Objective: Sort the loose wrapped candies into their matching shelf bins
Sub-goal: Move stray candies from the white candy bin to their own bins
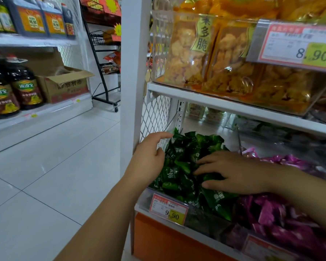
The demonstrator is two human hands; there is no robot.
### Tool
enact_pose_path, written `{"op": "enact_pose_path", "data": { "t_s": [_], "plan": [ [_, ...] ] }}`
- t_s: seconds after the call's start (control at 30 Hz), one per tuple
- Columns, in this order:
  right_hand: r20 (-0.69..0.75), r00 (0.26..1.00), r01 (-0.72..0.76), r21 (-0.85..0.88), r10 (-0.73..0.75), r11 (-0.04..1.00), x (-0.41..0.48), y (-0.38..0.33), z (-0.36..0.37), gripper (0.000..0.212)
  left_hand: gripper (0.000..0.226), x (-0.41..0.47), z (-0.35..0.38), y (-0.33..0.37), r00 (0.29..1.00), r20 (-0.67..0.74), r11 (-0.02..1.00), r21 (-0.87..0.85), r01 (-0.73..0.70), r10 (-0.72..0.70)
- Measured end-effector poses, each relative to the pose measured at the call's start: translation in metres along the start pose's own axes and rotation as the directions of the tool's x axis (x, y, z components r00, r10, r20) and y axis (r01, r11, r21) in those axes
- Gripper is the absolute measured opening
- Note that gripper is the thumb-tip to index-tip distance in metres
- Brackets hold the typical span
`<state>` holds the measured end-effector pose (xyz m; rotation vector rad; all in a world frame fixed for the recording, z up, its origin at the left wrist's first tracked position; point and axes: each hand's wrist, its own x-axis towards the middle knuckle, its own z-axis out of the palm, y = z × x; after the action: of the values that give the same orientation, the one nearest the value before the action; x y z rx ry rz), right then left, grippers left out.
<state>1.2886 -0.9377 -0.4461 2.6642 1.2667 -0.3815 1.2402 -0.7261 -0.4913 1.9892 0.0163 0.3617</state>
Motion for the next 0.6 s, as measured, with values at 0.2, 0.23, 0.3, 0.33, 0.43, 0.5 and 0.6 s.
{"op": "enact_pose_path", "data": {
  "t_s": [0.2,0.23,0.3,0.33,0.43,0.5,0.6],
  "plan": [
    [-0.188,0.978,-0.019,0.37,0.094,0.929,0.032,0.012,-0.027,0.052,0.047,0.008,0.006,0.001,0.997,-0.075,0.999,0.037,-0.026,0.029],
    [-0.216,0.97,-0.019,0.375,0.107,0.927,0.048,0.019,-0.032,0.049,0.047,0.008,0.007,0.002,0.996,-0.079,0.999,0.033,-0.026,0.028],
    [-0.187,0.973,-0.068,0.33,0.136,0.941,0.083,0.032,-0.035,0.05,0.045,0.008,0.008,0.001,0.996,-0.08,0.999,0.044,-0.03,0.034],
    [-0.141,0.976,-0.115,0.326,0.168,0.938,0.099,0.039,-0.033,0.052,0.045,0.008,0.008,0.0,0.996,-0.076,0.998,0.048,-0.038,0.042],
    [-0.005,0.973,-0.213,0.386,0.233,0.898,0.133,0.059,-0.021,0.064,0.048,0.009,0.006,-0.003,0.994,-0.055,0.995,0.045,-0.088,0.091],
    [0.065,0.971,-0.239,0.37,0.231,0.898,0.144,0.064,-0.017,0.073,0.05,0.01,0.005,-0.006,0.989,-0.041,0.987,0.078,-0.139,0.143],
    [0.18,0.961,-0.247,0.23,0.209,0.941,0.147,0.062,-0.019,0.077,0.057,0.012,0.007,-0.01,0.98,-0.042,0.97,0.156,-0.186,0.194]
  ]
}}
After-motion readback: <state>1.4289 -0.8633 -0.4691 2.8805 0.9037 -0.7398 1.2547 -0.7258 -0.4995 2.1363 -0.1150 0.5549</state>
